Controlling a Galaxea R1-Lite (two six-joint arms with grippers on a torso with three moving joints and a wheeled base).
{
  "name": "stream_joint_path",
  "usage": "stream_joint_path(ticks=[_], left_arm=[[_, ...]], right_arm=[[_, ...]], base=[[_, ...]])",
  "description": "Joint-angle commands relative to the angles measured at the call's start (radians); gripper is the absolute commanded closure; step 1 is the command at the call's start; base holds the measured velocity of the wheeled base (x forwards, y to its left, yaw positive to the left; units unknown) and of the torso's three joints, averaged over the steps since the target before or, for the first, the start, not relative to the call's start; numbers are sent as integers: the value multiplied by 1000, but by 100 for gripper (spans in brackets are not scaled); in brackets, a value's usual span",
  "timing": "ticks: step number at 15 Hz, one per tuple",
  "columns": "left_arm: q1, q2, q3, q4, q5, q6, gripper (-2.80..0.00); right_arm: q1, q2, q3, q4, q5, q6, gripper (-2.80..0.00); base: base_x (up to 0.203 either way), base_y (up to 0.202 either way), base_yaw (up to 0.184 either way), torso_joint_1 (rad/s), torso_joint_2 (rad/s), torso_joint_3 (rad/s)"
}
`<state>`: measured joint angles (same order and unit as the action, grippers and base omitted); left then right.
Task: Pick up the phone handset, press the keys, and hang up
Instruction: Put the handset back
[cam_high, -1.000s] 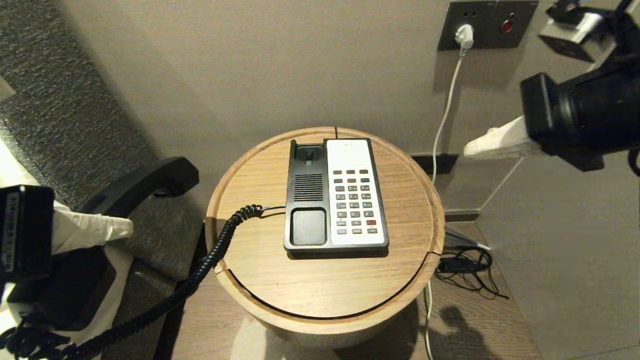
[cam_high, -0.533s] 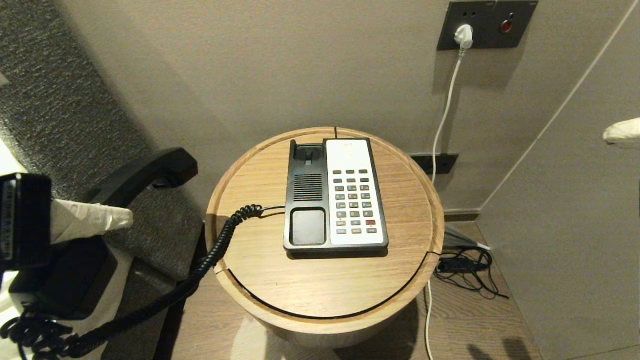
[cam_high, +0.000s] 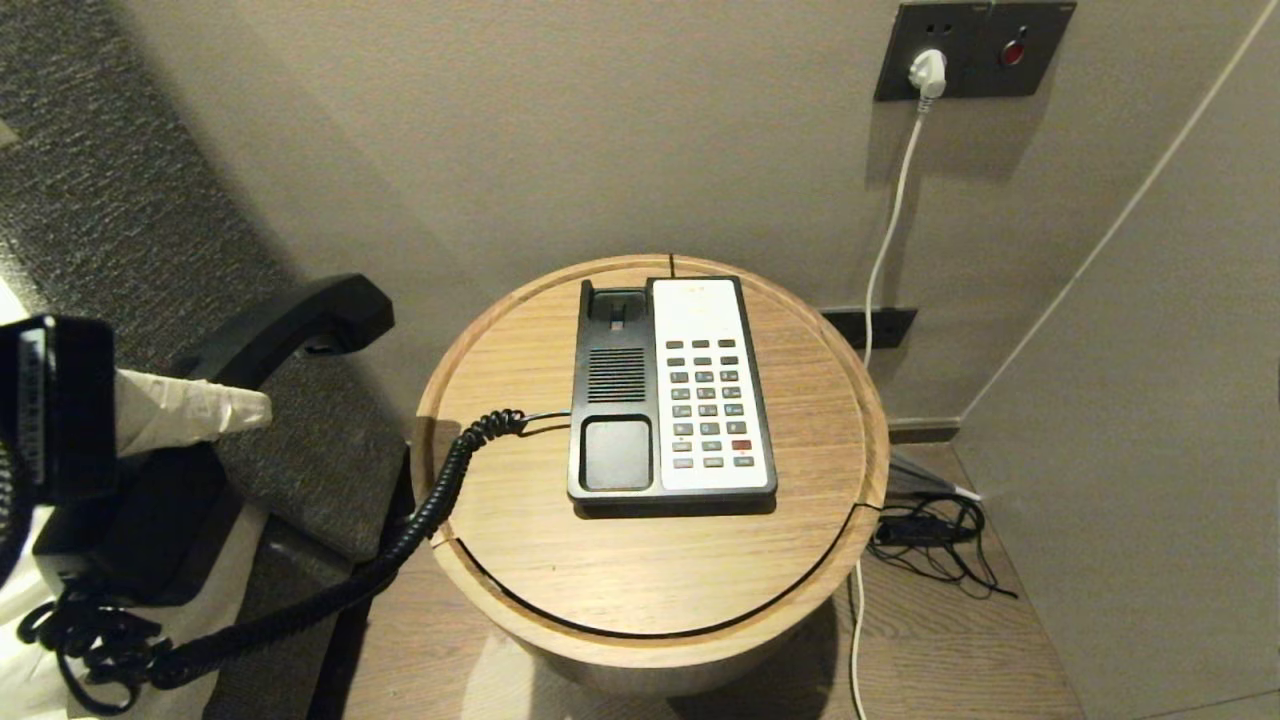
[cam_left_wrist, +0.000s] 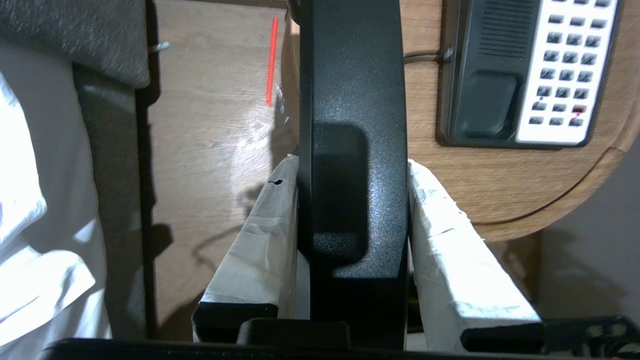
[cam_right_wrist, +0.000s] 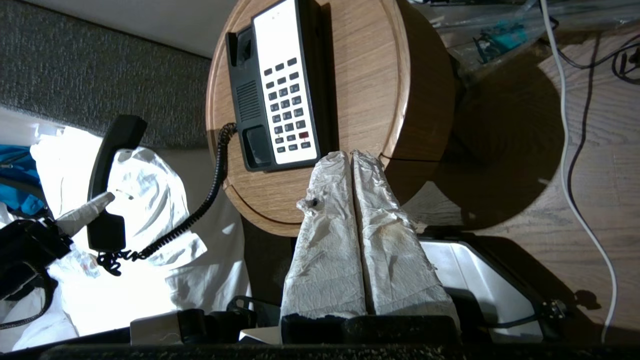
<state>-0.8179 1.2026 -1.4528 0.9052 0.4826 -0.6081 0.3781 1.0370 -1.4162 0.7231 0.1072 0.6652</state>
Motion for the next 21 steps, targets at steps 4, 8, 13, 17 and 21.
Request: stream_joint_path(ticks=[4,8,13,17,21], left_arm=[[-4,88,-37,-118,32,62,0],[-45,192,-98,-131,114,117,0],[-82,321,-228,-147,127,121,0],[-125,451,-355,-145,130,110,0],[-165,532,-399,-140,151,91,0]], right_arm=[[-1,5,10,-4,5,4,0],[1,5,33,-4,6,4,0],[0,-7,54,-2,9,5,0],[1,-23,70,-4,11,3,0],[1,-27,66,-5,23,2,0]], base=[[0,0,0,0,0,0],[0,0,0,0,0,0],[0,0,0,0,0,0],[0,0,0,0,0,0],[0,0,0,0,0,0]])
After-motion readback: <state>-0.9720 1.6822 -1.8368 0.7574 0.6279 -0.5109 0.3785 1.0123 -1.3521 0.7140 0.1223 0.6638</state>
